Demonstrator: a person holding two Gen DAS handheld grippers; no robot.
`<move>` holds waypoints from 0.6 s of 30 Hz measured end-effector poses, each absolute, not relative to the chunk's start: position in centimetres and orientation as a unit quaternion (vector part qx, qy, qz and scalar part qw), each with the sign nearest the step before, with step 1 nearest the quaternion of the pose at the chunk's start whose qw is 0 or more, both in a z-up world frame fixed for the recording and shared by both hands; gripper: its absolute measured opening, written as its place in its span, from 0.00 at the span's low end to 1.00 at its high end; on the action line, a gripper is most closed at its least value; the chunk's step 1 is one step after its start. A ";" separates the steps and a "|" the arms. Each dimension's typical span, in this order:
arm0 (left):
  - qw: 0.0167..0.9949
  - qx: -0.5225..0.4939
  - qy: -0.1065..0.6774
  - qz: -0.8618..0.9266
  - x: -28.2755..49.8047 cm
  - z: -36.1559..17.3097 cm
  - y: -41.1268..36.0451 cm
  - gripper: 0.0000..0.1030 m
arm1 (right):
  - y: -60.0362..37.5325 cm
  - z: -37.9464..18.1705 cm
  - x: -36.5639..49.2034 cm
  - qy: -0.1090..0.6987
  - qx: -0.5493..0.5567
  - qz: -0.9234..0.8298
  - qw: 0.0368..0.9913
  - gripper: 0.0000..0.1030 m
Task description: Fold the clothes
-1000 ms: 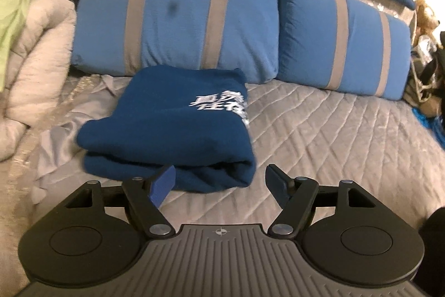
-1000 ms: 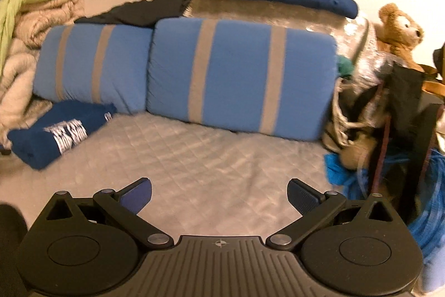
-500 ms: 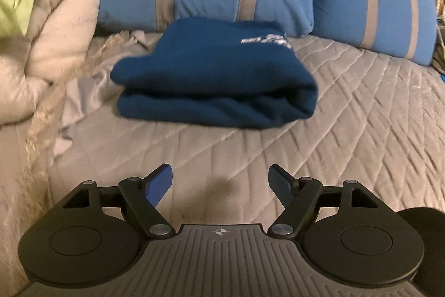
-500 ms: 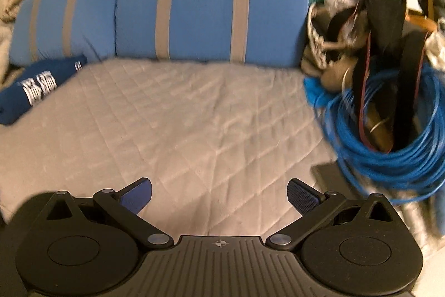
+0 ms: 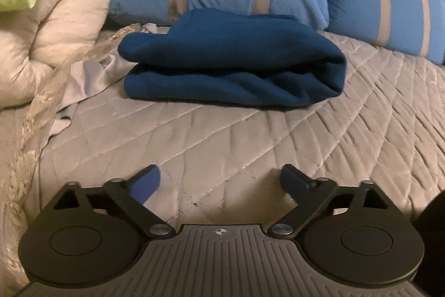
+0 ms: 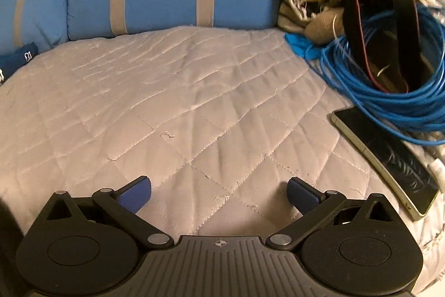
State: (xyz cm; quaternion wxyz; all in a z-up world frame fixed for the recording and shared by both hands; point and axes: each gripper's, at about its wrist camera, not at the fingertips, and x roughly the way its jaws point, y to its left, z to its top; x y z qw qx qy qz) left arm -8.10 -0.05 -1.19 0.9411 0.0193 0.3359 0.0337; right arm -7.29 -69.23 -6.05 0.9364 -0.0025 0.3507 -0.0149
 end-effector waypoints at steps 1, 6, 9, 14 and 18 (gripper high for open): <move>0.942 0.017 0.334 0.034 -7.9 -1.3 0.0 1.00 | -69.1 -6.2 -7.4 0.345 -0.004 -0.019 0.938 1.00; 0.943 0.019 0.330 0.035 -6.5 -1.3 0.0 1.00 | -69.0 -6.1 -6.5 0.343 0.004 -0.033 0.939 1.00; 0.944 0.017 0.329 0.031 -5.4 -1.4 0.3 1.00 | -69.0 -6.1 -5.5 0.344 0.008 -0.037 0.938 1.00; 0.943 0.016 0.332 0.029 -3.5 -1.4 0.4 1.00 | -68.7 -5.9 -3.4 0.345 0.005 -0.044 0.938 1.00; 0.941 0.015 0.337 0.032 -2.0 -1.5 0.4 1.00 | -68.8 -5.9 -1.6 0.343 0.012 -0.047 0.938 1.00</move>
